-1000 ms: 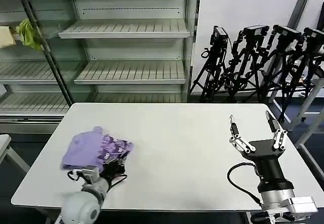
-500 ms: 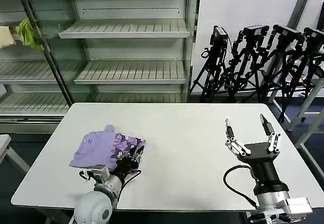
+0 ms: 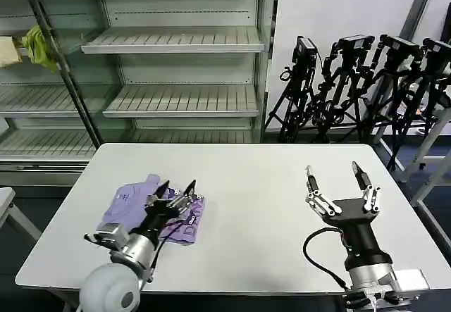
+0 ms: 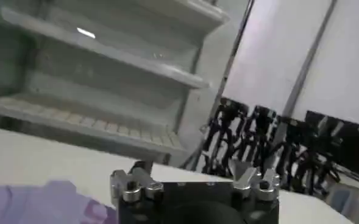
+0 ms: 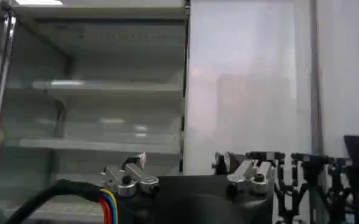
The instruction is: Fold and organize the clothes.
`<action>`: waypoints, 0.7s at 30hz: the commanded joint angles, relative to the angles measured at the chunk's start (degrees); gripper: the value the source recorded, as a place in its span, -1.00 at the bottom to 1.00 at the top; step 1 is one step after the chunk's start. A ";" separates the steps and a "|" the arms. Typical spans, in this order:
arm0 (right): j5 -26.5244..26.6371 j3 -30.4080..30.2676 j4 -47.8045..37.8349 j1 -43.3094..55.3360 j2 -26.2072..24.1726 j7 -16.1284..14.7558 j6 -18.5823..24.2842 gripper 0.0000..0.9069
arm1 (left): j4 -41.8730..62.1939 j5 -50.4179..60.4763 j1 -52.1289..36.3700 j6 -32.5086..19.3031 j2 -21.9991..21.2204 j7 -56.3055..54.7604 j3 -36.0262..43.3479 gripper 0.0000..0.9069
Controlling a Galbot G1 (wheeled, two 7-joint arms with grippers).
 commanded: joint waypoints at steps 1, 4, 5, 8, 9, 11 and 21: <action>10.24 -16.00 -18.31 12.61 7.69 3.09 -3.03 1.00 | -7.94 5.31 6.08 -0.61 -1.05 -0.04 -11.37 1.00; 11.69 -22.22 -23.73 15.79 9.81 4.12 -3.23 1.00 | -9.64 7.07 8.54 -0.61 -2.27 -0.01 -14.25 1.00; 12.02 -23.57 -25.82 16.55 10.75 4.35 -3.28 1.00 | -10.37 7.11 9.41 -0.47 -2.93 -0.01 -15.37 1.00; 12.95 -28.20 -29.45 19.69 12.77 5.07 -3.56 1.00 | -11.77 7.76 10.81 -0.43 -4.02 0.12 -17.06 1.00; 13.13 -29.47 -30.15 20.92 13.31 5.25 -3.73 1.00 | -12.10 7.94 11.33 -0.43 -4.47 0.19 -17.34 1.00; 13.61 -31.82 -30.86 22.92 13.96 5.78 -4.38 1.00 | -12.68 8.64 12.18 -0.51 -4.98 0.41 -17.89 1.00; 18.89 -36.63 -23.42 30.02 10.04 11.17 -14.70 1.00 | -12.28 10.38 13.97 -1.20 -6.40 0.78 -18.60 1.00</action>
